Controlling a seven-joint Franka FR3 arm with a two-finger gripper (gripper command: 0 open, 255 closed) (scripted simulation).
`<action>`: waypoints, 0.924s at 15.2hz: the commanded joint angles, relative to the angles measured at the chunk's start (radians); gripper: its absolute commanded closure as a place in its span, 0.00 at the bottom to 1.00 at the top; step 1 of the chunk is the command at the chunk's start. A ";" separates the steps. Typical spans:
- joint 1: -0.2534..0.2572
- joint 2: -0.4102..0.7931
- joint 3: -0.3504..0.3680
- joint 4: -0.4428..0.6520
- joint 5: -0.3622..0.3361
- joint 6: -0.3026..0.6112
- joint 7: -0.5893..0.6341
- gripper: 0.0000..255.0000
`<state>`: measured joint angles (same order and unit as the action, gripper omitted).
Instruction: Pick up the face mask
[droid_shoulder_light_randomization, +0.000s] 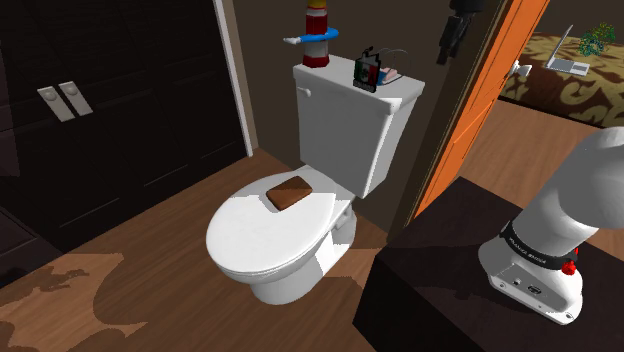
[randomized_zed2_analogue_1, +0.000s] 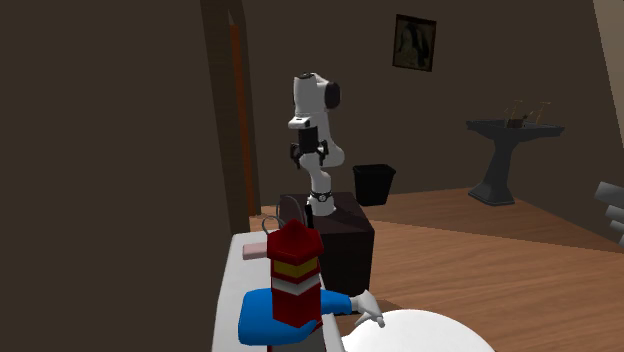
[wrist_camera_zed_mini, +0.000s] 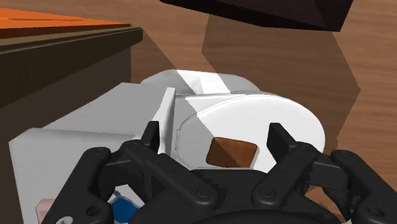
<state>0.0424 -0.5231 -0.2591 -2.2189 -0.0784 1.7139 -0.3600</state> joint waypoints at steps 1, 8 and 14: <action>0.020 0.084 -0.057 0.073 0.018 -0.001 -0.119 0.00; 0.064 0.437 -0.215 0.403 0.174 -0.069 -0.524 0.00; -0.014 0.803 -0.248 0.804 0.367 -0.238 -0.834 0.00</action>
<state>0.0481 0.2056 -0.5074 -1.5070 0.2504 1.5184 -1.1414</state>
